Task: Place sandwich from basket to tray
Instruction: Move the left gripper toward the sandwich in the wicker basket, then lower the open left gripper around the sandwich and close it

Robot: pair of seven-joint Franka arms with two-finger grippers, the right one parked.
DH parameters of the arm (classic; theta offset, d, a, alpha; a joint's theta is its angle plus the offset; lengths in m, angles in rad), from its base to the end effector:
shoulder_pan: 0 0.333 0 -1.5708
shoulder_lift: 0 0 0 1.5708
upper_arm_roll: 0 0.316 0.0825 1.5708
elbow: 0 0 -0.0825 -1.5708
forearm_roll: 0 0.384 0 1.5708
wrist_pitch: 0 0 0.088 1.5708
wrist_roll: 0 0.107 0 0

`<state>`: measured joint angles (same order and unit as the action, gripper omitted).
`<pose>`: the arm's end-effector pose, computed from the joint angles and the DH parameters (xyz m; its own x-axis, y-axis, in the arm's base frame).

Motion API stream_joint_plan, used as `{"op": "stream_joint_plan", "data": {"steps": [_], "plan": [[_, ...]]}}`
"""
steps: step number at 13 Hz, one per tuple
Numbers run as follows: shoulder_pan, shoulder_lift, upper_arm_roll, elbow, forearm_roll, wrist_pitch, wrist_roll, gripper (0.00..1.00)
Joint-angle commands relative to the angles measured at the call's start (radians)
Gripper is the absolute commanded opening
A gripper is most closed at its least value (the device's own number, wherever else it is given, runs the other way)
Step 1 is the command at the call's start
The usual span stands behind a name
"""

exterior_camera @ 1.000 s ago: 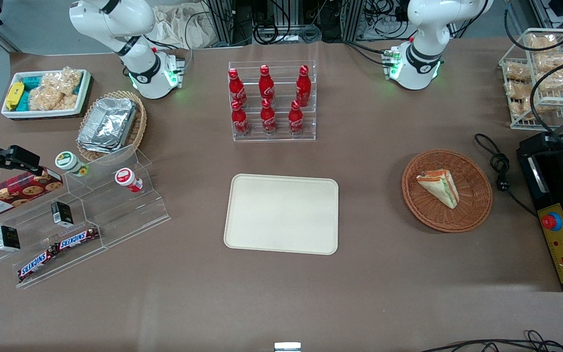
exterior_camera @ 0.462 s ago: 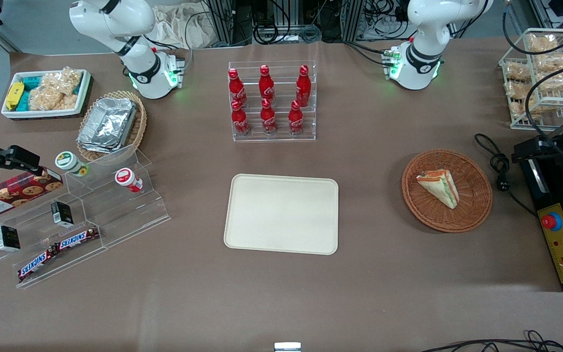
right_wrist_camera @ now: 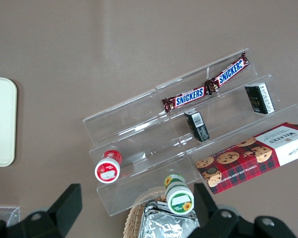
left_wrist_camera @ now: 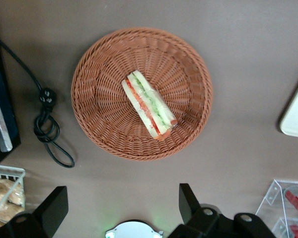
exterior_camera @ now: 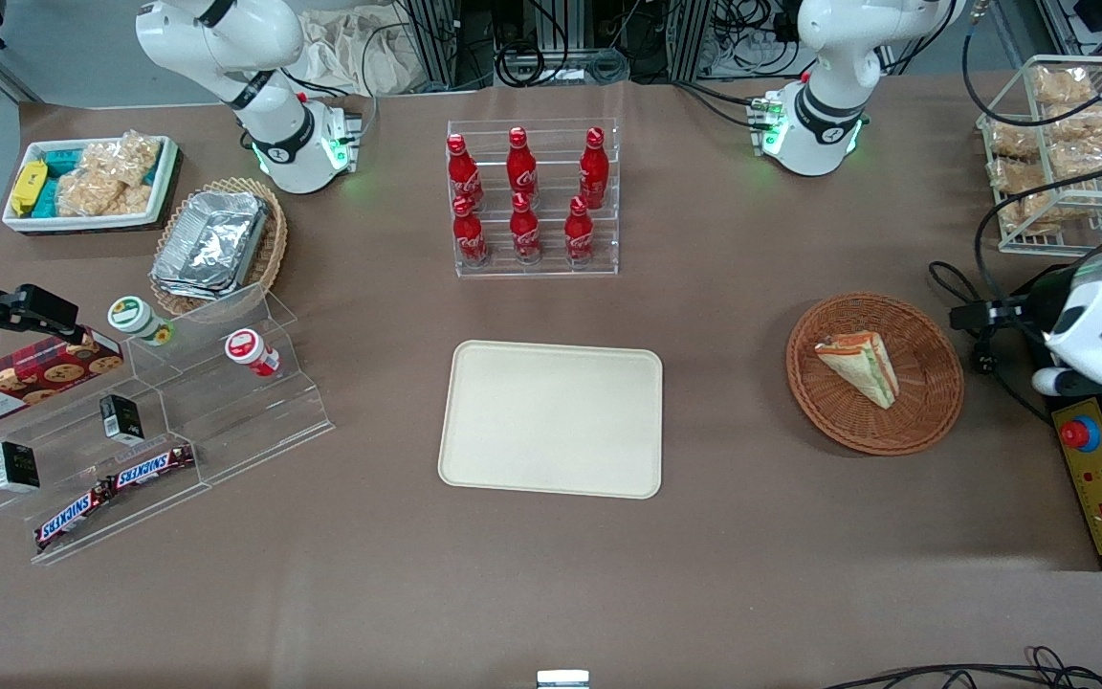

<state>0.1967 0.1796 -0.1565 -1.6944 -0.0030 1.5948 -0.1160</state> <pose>0.5829 0.0283 0.4674 0.9498 0.1489 -0.2751 0.1545 -0.9880 -0.0012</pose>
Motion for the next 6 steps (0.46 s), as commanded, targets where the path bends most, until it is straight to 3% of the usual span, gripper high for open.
{"op": "stream_joint_plan", "data": {"steps": [1,6], "plan": [[-0.003,-0.031,-0.005,-0.141,0.014,0.135,-0.144,0.99],[-0.005,-0.017,-0.005,-0.338,0.015,0.387,-0.368,0.99]]}}
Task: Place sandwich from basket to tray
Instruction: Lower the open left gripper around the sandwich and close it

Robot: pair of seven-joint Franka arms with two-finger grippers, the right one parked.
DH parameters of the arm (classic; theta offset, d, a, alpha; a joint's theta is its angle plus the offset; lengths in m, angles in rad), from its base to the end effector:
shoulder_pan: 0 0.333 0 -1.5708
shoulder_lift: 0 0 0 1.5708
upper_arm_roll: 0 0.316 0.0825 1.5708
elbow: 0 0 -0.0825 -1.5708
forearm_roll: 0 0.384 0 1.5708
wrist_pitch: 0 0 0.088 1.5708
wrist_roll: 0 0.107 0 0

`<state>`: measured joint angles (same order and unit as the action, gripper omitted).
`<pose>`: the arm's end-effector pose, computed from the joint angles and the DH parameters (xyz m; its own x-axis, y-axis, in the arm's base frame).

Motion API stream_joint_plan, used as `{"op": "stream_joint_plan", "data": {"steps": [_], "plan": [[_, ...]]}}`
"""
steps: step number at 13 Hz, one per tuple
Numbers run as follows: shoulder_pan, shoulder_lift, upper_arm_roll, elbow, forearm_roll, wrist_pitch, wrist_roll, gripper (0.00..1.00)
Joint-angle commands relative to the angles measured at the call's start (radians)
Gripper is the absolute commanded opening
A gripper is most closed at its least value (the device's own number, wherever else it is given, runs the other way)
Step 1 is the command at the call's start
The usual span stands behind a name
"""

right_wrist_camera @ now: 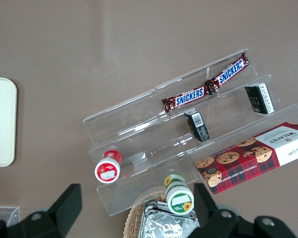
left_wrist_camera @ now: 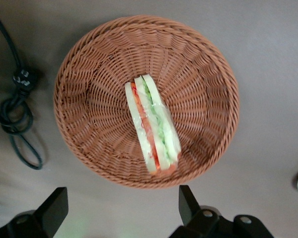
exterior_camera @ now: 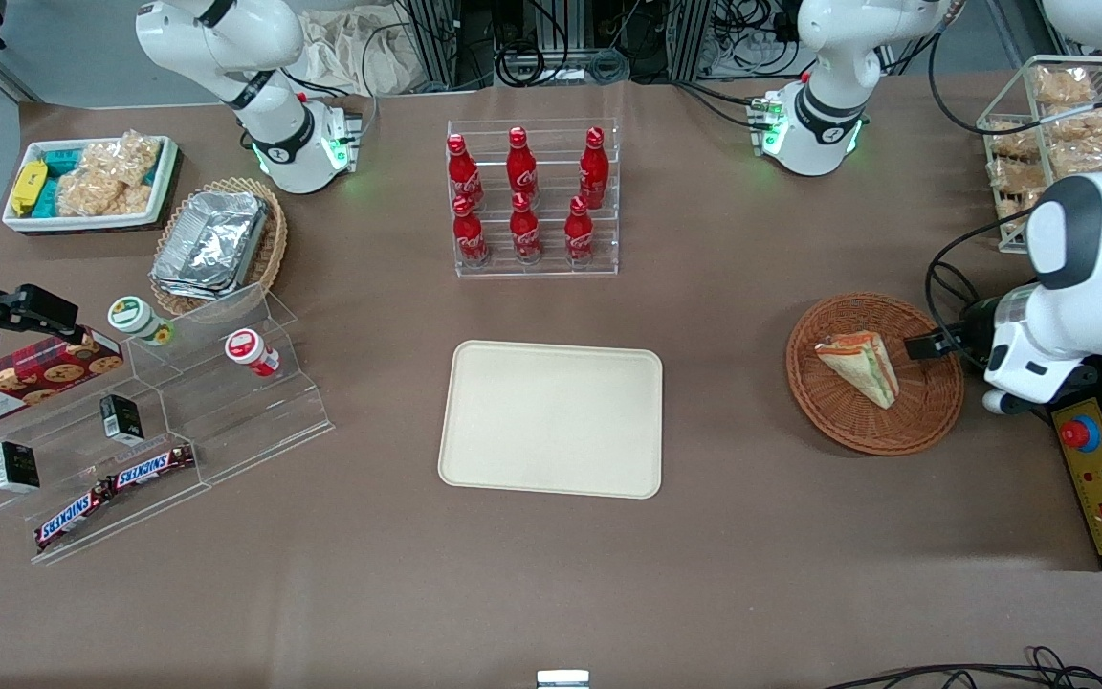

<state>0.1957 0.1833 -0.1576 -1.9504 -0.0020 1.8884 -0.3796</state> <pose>0.5663 0.0240 0.3696 0.8855 0.4009 -0.2347 0.3982 -0.9153 -0.0610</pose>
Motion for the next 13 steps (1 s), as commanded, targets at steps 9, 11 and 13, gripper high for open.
{"op": "stream_joint_plan", "data": {"steps": [9,11,13], "plan": [[-0.013,0.033,-0.005,-0.232,0.011,0.385,-0.298,0.99],[-0.016,0.051,-0.005,-0.237,0.01,0.408,-0.317,0.98],[-0.032,0.064,-0.005,-0.235,0.007,0.423,-0.326,0.98]]}}
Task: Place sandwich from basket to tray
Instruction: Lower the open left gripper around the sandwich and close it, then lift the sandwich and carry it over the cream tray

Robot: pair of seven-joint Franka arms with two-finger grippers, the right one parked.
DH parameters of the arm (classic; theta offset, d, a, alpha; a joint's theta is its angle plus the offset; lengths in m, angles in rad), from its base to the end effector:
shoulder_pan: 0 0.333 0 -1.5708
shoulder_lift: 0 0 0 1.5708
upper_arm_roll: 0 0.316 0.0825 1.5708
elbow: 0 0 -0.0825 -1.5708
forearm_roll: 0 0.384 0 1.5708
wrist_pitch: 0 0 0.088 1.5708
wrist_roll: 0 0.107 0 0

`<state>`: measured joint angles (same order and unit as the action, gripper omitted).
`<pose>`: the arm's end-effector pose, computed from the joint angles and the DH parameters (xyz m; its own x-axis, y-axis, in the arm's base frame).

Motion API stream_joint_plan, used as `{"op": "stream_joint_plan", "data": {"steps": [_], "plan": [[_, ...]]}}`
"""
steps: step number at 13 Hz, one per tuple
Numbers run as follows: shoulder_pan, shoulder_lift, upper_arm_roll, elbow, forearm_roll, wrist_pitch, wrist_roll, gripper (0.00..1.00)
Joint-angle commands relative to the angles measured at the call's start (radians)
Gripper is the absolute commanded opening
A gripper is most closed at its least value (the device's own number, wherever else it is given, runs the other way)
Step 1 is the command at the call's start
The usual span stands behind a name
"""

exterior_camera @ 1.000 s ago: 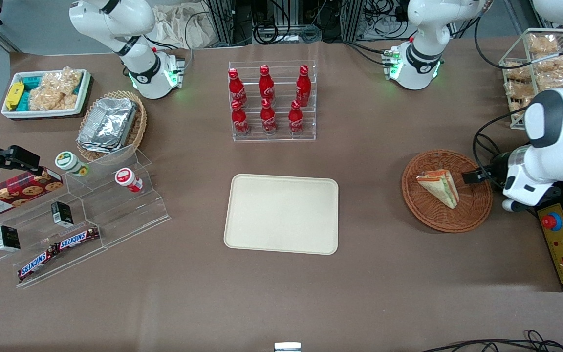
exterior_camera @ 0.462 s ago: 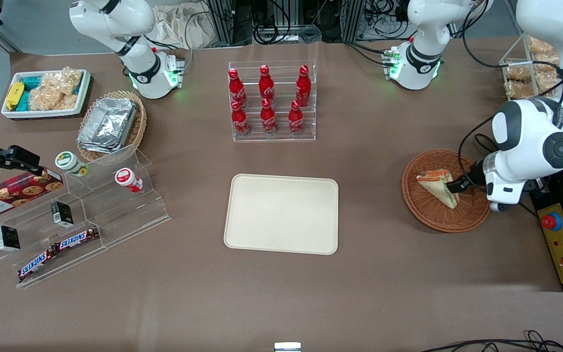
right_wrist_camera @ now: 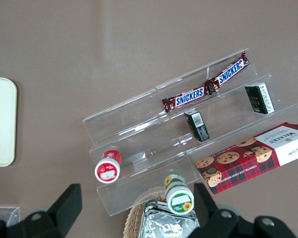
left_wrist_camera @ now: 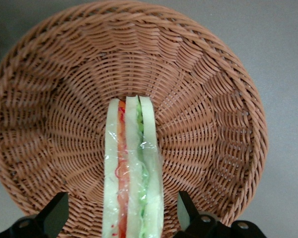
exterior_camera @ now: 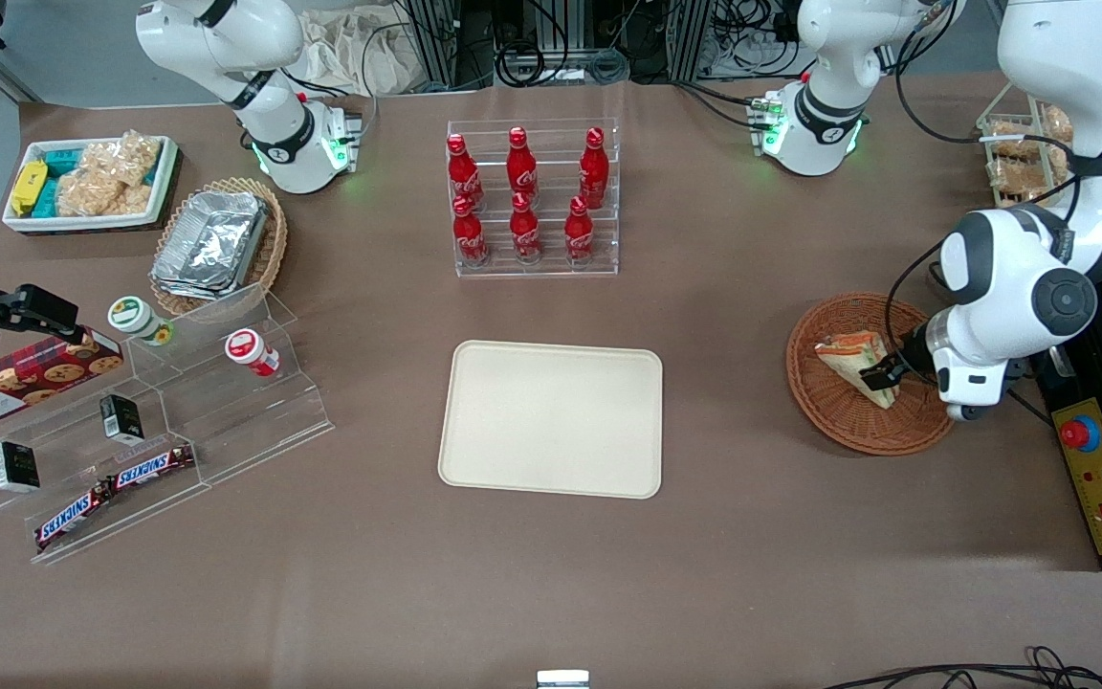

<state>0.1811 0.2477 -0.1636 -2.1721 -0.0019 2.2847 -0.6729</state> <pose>0.5460 0.0096 0.2693 0.7603 0.6368 -0.1285 0.6364 -0.7698 -0.0497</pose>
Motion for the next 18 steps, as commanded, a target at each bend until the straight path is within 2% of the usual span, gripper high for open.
{"op": "stream_joint_plan", "data": {"steps": [1,3,5,7,9,12,16,18], "plan": [[-0.017,0.001,0.001,-0.015,0.007,0.027,-0.033,0.97],[-0.019,0.001,0.001,-0.026,0.007,0.025,-0.033,0.86],[-0.02,0.001,0.001,-0.032,0.007,0.019,-0.033,0.68],[-0.022,-0.008,-0.002,-0.029,0.007,-0.002,-0.027,0.34],[-0.019,-0.022,-0.023,-0.02,0.007,-0.045,-0.019,0.1],[-0.02,-0.045,-0.045,0.046,0.007,-0.135,-0.023,0.01],[-0.02,-0.057,-0.108,0.213,0.007,-0.307,-0.011,0.0],[-0.02,-0.048,-0.183,0.305,0.007,-0.375,-0.008,0.0]]}}
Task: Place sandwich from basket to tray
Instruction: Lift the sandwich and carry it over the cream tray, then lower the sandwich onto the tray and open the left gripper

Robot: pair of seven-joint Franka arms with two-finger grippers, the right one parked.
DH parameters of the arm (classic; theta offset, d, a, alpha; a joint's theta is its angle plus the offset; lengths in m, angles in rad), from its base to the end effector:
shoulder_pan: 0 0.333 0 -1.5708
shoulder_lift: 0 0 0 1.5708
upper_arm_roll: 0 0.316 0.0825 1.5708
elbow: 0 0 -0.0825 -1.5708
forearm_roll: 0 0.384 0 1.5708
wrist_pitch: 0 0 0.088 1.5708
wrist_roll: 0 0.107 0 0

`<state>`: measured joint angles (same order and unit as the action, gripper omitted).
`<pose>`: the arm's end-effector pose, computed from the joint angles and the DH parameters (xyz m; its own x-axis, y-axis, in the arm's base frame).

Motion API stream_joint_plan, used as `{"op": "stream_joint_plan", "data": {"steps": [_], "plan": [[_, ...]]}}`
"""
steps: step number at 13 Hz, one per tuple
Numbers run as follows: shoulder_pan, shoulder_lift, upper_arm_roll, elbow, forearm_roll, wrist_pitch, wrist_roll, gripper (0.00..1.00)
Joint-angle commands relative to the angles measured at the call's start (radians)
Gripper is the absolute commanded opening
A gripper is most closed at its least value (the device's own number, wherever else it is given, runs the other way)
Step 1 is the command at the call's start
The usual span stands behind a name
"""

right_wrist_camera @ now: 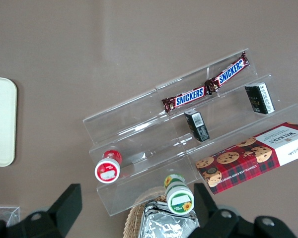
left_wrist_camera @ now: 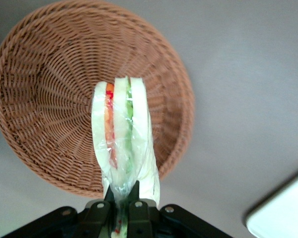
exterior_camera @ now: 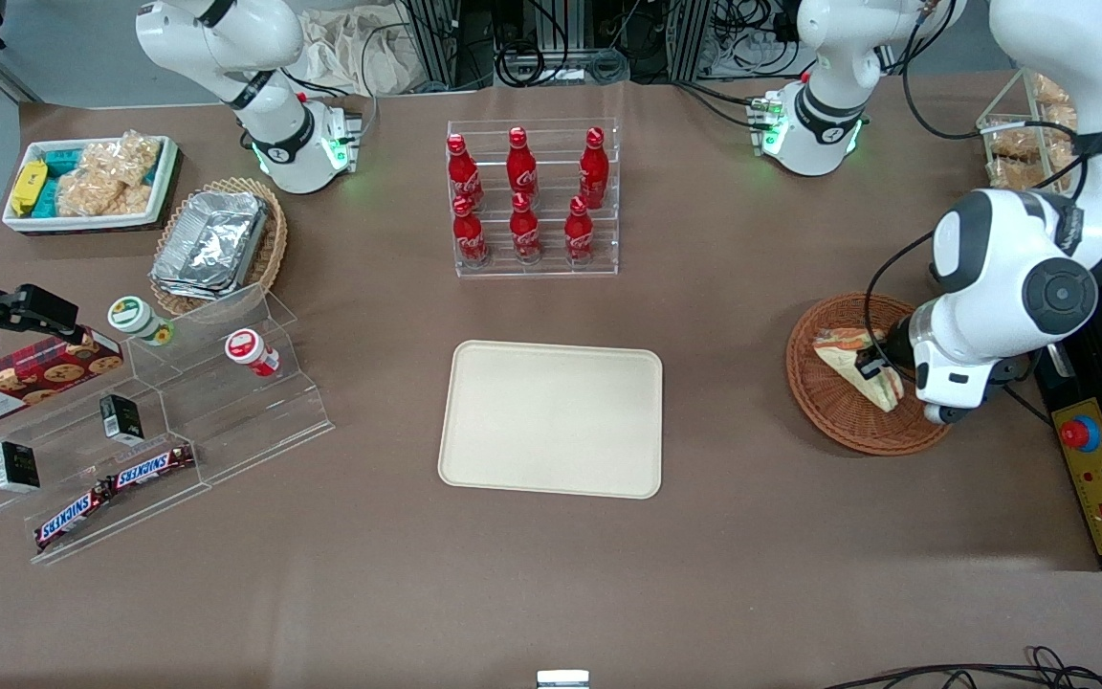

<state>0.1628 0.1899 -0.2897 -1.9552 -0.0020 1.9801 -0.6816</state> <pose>0.5728 -0.0682 0.3728 0.8364 0.5253 -0.1565 0.5235 -0.8502 -0.0554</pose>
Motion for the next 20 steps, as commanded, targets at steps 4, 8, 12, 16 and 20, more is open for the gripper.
{"op": "stream_joint_plan", "data": {"steps": [4,8,12,16,20], "plan": [[-0.031,0.057,-0.245,0.171,0.042,-0.061,-0.001,0.0],[-0.195,0.245,-0.253,0.311,0.163,0.0,-0.004,0.01],[-0.302,0.438,-0.25,0.401,0.347,0.123,-0.015,0.01],[-0.348,0.581,-0.249,0.515,0.441,0.141,-0.018,0.03],[-0.355,0.608,-0.247,0.512,0.428,0.18,-0.032,0.37]]}}
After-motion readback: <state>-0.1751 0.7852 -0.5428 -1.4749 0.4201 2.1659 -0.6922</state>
